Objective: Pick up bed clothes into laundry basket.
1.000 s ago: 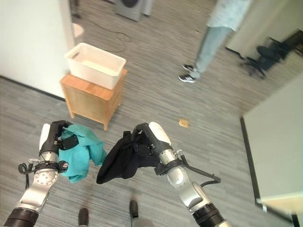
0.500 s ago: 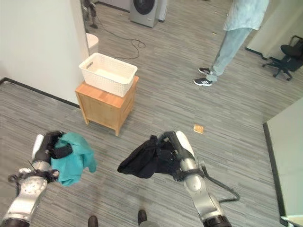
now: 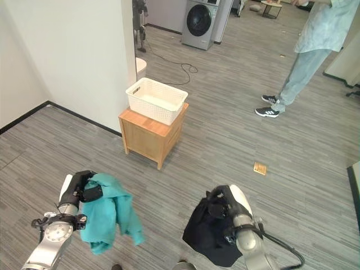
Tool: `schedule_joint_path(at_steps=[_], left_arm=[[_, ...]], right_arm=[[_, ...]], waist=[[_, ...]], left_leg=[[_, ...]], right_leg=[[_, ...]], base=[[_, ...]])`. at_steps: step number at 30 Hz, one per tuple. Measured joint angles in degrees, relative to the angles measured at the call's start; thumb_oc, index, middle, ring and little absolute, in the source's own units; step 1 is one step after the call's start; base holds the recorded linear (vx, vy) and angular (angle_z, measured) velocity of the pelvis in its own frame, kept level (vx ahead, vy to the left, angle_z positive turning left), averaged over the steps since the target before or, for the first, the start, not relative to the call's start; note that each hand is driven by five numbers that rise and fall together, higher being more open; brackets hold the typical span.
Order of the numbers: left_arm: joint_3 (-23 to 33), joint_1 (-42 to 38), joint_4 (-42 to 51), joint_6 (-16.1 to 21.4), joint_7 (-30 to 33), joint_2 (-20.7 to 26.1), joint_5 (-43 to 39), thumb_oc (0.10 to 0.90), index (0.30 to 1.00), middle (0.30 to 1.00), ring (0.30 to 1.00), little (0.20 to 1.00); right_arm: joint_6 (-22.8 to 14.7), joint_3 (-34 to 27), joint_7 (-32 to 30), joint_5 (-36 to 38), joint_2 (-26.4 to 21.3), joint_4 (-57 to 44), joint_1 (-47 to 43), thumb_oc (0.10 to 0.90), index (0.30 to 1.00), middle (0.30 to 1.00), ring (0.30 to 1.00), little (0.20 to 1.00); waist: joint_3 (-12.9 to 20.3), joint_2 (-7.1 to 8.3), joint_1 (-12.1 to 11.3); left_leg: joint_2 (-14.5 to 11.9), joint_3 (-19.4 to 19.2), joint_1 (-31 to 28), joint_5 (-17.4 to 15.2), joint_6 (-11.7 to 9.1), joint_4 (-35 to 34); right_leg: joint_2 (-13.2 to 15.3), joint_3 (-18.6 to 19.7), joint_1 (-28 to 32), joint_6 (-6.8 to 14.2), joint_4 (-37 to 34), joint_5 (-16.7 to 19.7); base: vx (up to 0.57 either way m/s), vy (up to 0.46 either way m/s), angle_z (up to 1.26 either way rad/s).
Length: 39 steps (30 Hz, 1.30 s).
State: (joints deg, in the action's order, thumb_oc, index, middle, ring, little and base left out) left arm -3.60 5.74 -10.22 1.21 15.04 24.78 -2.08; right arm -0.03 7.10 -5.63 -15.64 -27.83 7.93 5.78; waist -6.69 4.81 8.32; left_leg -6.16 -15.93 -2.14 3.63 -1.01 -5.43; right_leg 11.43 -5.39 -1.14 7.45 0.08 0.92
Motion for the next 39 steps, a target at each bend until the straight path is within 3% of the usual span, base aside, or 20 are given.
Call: schedule_joint_path(at_steps=[3, 5, 7, 8, 11, 14, 17, 19, 21, 25, 27, 28, 30, 31, 32, 33, 35, 36, 38, 39], left_arm=[[0.0, -0.1, 0.0, 0.1, 1.0, 0.1, 0.0, 0.4, 0.3, 0.3, 0.3, 0.3], [-0.3, 0.0, -0.1, 0.2, 1.3, -1.9, -0.4, 0.4, 0.3, 0.3, 0.3, 0.3], [-0.6, 0.2, 0.4, 1.1, 1.5, -4.4, -1.8, 0.4, 0.3, 0.3, 0.3, 0.3], [-0.6, 0.7, 1.6, 1.8, 1.6, -5.3, -2.3, 0.4, 0.3, 0.3, 0.3, 0.3], [-0.7, 1.9, 2.4, 3.1, 1.4, -5.7, -2.3, 0.4, 0.3, 0.3, 0.3, 0.3], [-0.2, 0.7, 1.3, 3.0, 1.5, -3.7, -2.5, 0.4, 0.3, 0.3, 0.3, 0.3], [-1.1, 1.0, 1.4, 2.5, 1.1, -3.8, -2.5, 0.4, 0.3, 0.3, 0.3, 0.3], [-1.9, 0.9, 2.2, 2.7, 0.6, -4.2, -2.4, 0.4, 0.3, 0.3, 0.3, 0.3], [-2.1, 1.0, 2.7, 3.1, 0.3, -4.9, -2.4, 0.4, 0.3, 0.3, 0.3, 0.3], [-2.1, 1.6, 3.1, 3.1, 0.3, -6.0, -2.3, 0.4, 0.3, 0.3, 0.3, 0.3], [-1.9, 1.6, 2.8, 3.1, 0.4, -6.7, -2.2, 0.4, 0.3, 0.3, 0.3, 0.3], [-1.9, 1.6, 2.5, 3.1, 0.4, -6.8, -2.2, 0.4, 0.3, 0.3, 0.3, 0.3], [-0.6, 1.5, 2.8, 2.8, 0.4, -5.8, -2.2, 0.4, 0.3, 0.3, 0.3, 0.3], [0.2, 2.2, 3.9, 2.6, 0.5, -4.7, -2.2, 0.4, 0.3, 0.3, 0.3, 0.3], [1.5, 2.6, 4.6, 2.6, 0.3, -2.6, -2.3, 0.4, 0.3, 0.3, 0.3, 0.3], [2.8, 2.5, 4.5, 2.6, 0.4, -1.3, -2.3, 0.4, 0.3, 0.3, 0.3, 0.3], [4.8, 2.7, 4.4, 2.6, 0.5, -0.4, -2.3, 0.4, 0.3, 0.3, 0.3, 0.3], [5.1, 2.5, 4.4, 2.5, 0.6, 0.2, -2.3, 0.4, 0.3, 0.3, 0.3, 0.3], [5.1, 2.2, 4.2, 2.5, 0.6, 1.1, -2.2, 0.4, 0.3, 0.3, 0.3, 0.3], [4.8, 2.4, 4.2, 2.4, 0.6, 2.0, -2.2, 0.4, 0.3, 0.3, 0.3, 0.3]], right_arm=[[-0.7, 0.4, -1.0, 0.0, 0.0, -0.8, -2.5, 0.4, 0.3, 0.3, 0.3, 0.3], [-0.6, 0.4, -1.8, 0.2, -0.2, -0.7, -3.9, 0.4, 0.3, 0.3, 0.3, 0.3], [-0.6, 0.4, -2.1, 0.3, -1.6, -1.9, -3.9, 0.4, 0.3, 0.3, 0.3, 0.3], [-0.6, 0.3, -2.2, 0.8, -2.1, -2.8, -4.0, 0.4, 0.3, 0.3, 0.3, 0.3], [-1.2, 0.4, -2.1, 1.4, -2.1, -5.2, -4.0, 0.4, 0.3, 0.3, 0.3, 0.3], [-2.1, 1.1, -2.1, 1.3, -2.8, -6.6, -6.7, 0.4, 0.3, 0.3, 0.3, 0.3], [-2.3, 0.9, -2.3, 1.3, -3.8, -7.1, -10.2, 0.4, 0.3, 0.3, 0.3, 0.3], [-2.4, 0.7, -2.3, 1.2, -5.5, -9.4, -11.4, 0.4, 0.3, 0.3, 0.3, 0.3], [-2.9, 0.8, -2.7, 1.2, -5.8, -9.8, -12.4, 0.4, 0.3, 0.3, 0.3, 0.3], [-2.9, 1.1, -2.6, 1.1, -6.1, -9.2, -11.0, 0.4, 0.3, 0.3, 0.3, 0.3], [-2.5, 1.4, -2.5, 0.9, -6.9, -8.3, -9.8, 0.4, 0.3, 0.3, 0.3, 0.3], [-2.3, 1.5, -2.5, 0.8, -7.4, -8.3, -9.0, 0.4, 0.3, 0.3, 0.3, 0.3], [-1.9, 2.3, -2.2, 0.7, -7.4, -8.3, -8.5, 0.4, 0.3, 0.3, 0.3, 0.3], [-1.9, 2.6, -2.1, 0.7, -7.5, -8.7, -8.2, 0.4, 0.3, 0.3, 0.3, 0.3], [-1.8, 3.1, -2.0, 0.6, -7.3, -8.5, -9.1, 0.4, 0.3, 0.3, 0.3, 0.3], [-1.8, 3.1, -2.0, 0.5, -7.4, -8.4, -9.9, 0.4, 0.3, 0.3, 0.3, 0.3], [-1.7, 1.3, -2.2, 0.6, -7.5, -8.0, -10.3, 0.4, 0.3, 0.3, 0.3, 0.3], [-1.5, 0.6, -2.5, 0.7, -7.7, -7.1, -10.9, 0.4, 0.3, 0.3, 0.3, 0.3], [-1.1, -0.9, -3.3, 0.9, -8.3, -5.4, -12.4, 0.4, 0.3, 0.3, 0.3, 0.3], [-0.9, -1.0, -3.5, 1.0, -8.8, -4.6, -13.4, 0.4, 0.3, 0.3, 0.3, 0.3]], waist=[[-0.1, -0.28, -0.5], [-1.5, -1.01, -0.8], [-2.0, -2.75, 0.0], [-2.4, -3.72, 0.3], [-3.5, -1.85, 0.3], [-5.7, 2.97, -1.5], [-6.7, 4.02, -4.9], [-7.3, 4.07, -6.2], [-7.3, 2.23, -7.5], [-7.0, -1.93, -9.8], [-7.0, -3.42, -11.0], [-7.1, -3.57, -11.8], [-7.7, -2.46, -12.2], [-7.6, -2.17, -12.8], [-7.7, -0.16, -13.8], [-7.7, 0.8, -14.5], [-7.4, 1.44, -14.9], [-7.2, 1.48, -15.4], [-6.9, 1.64, -14.9], [-6.8, 1.49, -14.4]], left_leg=[[-2.4, 2.6, 0.9, 0.9, -2.0, 0.0], [-3.2, 3.5, 0.9, 0.7, -2.7, 3.5], [-4.0, 4.0, -0.6, -0.2, -3.6, 2.0], [-4.5, 4.3, -1.6, 0.4, -5.6, 0.3], [-5.0, 3.9, -2.4, 0.0, -6.1, 1.7], [-6.0, 5.7, 4.0, -0.3, -7.6, 16.0], [-7.0, 4.8, 6.8, 1.4, -6.0, 25.2], [-5.0, 1.9, 8.7, -1.1, -3.5, 23.9], [-2.5, -3.0, 9.0, -1.4, -2.4, 15.1], [0.4, -3.9, 10.0, 0.4, -4.3, 0.6], [-1.0, -2.5, 12.0, 0.0, -5.2, 0.0], [-1.0, -4.0, 11.7, 3.3, -4.2, 1.5], [-1.7, -9.5, 11.8, 5.1, -2.0, 5.7], [-2.3, -12.0, 11.5, 7.6, 0.9, 6.7], [-1.3, -13.1, 11.5, 4.6, 3.3, 9.0], [-0.8, -13.6, 11.8, 1.7, 3.9, 12.2], [-0.6, -14.0, 11.5, -2.3, 3.5, 15.6], [-0.1, -13.8, 10.3, -1.2, 4.2, 13.9], [0.4, -13.7, 7.7, -1.9, 3.7, 10.5], [0.0, -14.1, 6.5, 0.1, 4.2, 9.0]], right_leg=[[-2.3, 0.6, 2.0, 1.0, -5.8, 5.1], [-2.9, -2.0, 2.9, -0.1, -5.4, 5.1], [-4.2, -2.3, 3.7, -0.8, -5.3, 4.8], [-4.8, -2.3, 4.0, -0.6, -5.3, 4.6], [-5.5, -2.1, 5.4, -1.2, -5.3, 3.9], [-6.0, -2.1, 6.5, -4.3, -4.4, 2.1], [-5.8, -1.6, 9.2, -6.0, -5.4, 1.1], [-3.9, -1.2, 9.0, -6.2, -5.6, 0.7], [-3.6, -0.4, 8.4, -6.2, -5.7, 0.6], [-4.0, 1.6, 8.9, -5.2, -5.8, -0.9], [-3.8, 4.2, 10.0, -3.8, -5.8, -2.6], [-2.7, 5.1, 11.0, -2.7, -5.8, -3.5], [-1.9, 5.0, 11.1, -3.0, -1.9, -6.4], [-2.1, 5.0, 11.6, -2.5, -1.2, -6.8], [-1.1, 5.5, 12.3, -2.9, -0.6, -6.6], [0.2, 4.6, 13.5, -3.6, -1.6, -6.0], [1.2, 5.4, 15.9, -1.6, -4.0, -1.9], [1.5, 5.6, 15.5, -0.7, -3.1, -1.2], [0.7, 5.6, 12.9, 1.5, 2.7, 0.6], [0.4, 5.5, 12.0, 2.8, 6.4, 0.4]], base=[[0.24, -0.241, 0.3], [0.18, -0.243, 0.21], [0.19, -0.247, 0.23], [0.24, -0.269, 0.12], [0.24, -0.353, -0.02], [0.27, -0.367, 0.12], [0.33, -0.064, 0.01], [0.35, 0.088, -0.04], [0.42, 0.102, -0.12], [0.43, 0.066, -0.22], [0.5, 0.1, -0.39], [0.35, 0.1, -0.49], [0.45, 0.141, -0.32], [0.59, 0.213, -0.39], [0.65, 0.22, -0.48], [0.72, 0.228, -0.36], [0.62, 0.158, -0.16], [0.53, 0.141, -0.05], [0.5, 0.094, -0.03], [0.44, 0.021, -0.13]])
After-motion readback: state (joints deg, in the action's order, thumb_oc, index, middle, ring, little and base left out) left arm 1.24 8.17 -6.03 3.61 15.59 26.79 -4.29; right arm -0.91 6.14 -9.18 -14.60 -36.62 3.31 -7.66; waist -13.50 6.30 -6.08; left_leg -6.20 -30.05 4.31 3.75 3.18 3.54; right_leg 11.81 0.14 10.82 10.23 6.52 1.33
